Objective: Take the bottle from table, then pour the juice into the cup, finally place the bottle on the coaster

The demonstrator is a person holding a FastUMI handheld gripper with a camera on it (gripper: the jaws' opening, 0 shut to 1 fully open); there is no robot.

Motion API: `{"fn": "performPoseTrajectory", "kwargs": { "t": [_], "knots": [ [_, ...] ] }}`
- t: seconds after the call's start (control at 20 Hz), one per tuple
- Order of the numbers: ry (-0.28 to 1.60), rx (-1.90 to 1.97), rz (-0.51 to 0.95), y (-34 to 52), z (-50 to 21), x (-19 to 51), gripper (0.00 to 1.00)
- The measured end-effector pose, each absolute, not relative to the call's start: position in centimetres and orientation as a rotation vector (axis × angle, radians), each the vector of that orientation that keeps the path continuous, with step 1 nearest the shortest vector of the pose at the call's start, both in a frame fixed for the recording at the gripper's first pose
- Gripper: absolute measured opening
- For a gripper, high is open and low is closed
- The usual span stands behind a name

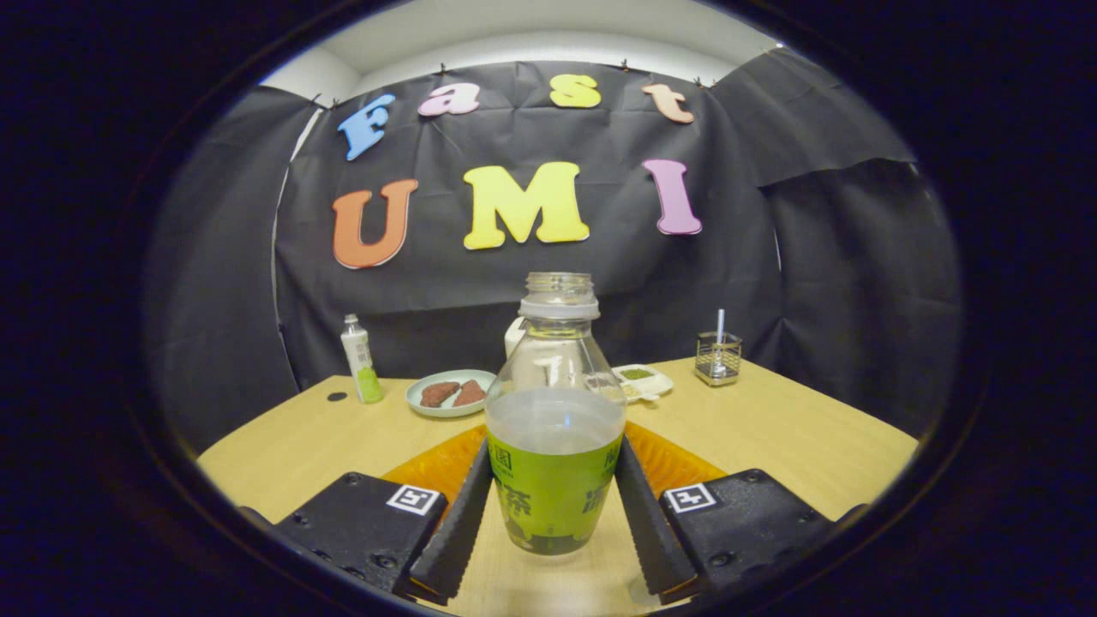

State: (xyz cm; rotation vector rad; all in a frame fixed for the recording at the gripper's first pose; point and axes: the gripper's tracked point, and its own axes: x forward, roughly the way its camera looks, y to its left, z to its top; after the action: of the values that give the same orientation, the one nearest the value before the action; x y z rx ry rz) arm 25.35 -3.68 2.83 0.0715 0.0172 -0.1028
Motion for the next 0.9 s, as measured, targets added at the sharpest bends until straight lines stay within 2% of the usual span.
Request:
{"fn": "performPoseTrajectory", "kwargs": {
  "t": [0.25, 0.9],
  "knots": [
    [0.059, -0.078, -0.13, -3.0, 3.1, 28.8, 0.81],
    [0.06, -0.029, -0.074, -3.4, 1.5, 32.9, 0.82]
  ]
}}
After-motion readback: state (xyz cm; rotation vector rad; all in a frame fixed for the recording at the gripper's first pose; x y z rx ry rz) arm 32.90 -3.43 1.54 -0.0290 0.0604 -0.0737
